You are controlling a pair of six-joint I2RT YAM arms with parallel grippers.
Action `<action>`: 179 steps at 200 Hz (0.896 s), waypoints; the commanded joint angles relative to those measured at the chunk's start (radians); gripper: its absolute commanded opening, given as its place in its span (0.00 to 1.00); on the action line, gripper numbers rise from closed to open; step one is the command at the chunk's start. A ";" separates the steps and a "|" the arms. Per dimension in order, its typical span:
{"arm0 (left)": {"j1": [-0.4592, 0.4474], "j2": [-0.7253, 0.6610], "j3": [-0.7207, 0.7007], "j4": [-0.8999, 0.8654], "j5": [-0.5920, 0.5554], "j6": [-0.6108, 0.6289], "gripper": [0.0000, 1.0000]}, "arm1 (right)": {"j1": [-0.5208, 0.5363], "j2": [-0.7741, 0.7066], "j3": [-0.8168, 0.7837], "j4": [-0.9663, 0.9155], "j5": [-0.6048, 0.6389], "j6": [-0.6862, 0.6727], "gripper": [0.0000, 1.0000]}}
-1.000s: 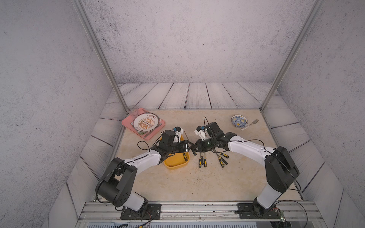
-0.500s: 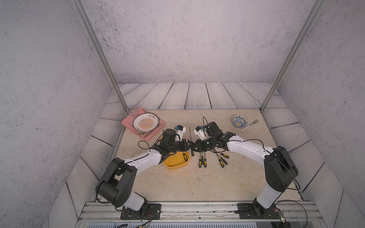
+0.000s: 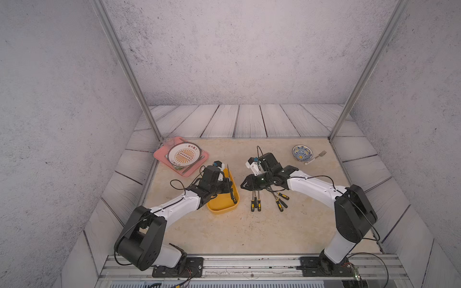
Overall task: Put the file tool into the storage box
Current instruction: Place the file tool in the storage box.
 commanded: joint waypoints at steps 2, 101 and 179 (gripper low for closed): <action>0.013 0.030 -0.004 -0.062 -0.097 -0.006 0.00 | 0.000 -0.033 -0.013 -0.007 0.025 -0.017 0.35; 0.026 0.162 0.065 -0.107 -0.017 -0.031 0.39 | 0.000 -0.003 -0.058 -0.221 0.228 -0.100 0.36; 0.025 0.129 0.053 -0.096 -0.015 -0.038 0.42 | 0.000 0.072 -0.113 -0.245 0.290 -0.094 0.35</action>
